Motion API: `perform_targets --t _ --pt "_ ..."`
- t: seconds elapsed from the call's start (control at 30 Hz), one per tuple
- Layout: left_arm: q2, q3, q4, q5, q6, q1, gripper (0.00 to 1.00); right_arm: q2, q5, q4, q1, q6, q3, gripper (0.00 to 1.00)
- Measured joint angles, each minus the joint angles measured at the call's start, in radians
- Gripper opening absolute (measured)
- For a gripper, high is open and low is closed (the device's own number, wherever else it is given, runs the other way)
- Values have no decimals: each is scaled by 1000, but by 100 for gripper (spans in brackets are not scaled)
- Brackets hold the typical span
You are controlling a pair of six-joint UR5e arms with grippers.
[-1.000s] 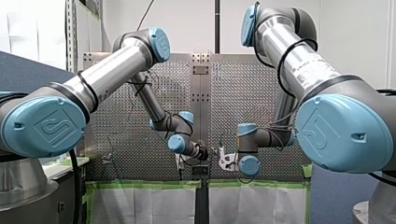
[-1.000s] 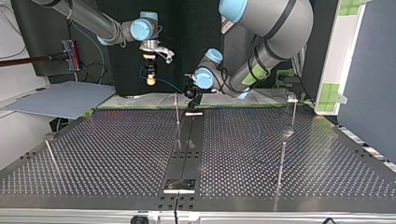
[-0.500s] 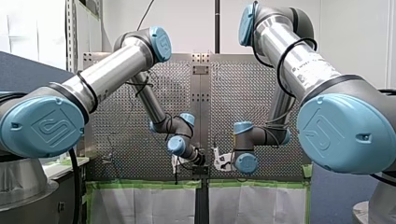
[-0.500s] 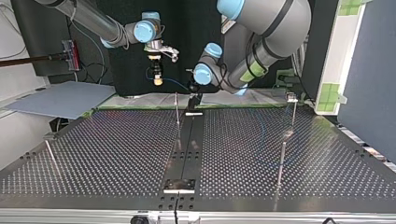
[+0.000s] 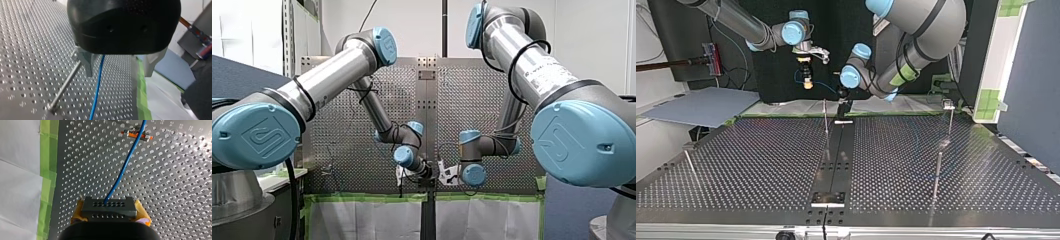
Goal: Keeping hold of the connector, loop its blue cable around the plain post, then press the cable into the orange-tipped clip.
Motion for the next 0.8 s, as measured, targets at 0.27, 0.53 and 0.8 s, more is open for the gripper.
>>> perform_targets --t 0.27,0.53,0.8 --pt "0 0 36 -2 4 0 5 0 1 -1 1 -2 0 0" --pt "0 0 34 -60 22 -3 0 0 15 -1 0 -7 0 0" --pt "0 -37 84 -125 87 -24 0 2 77 1 -7 -40 1 0"
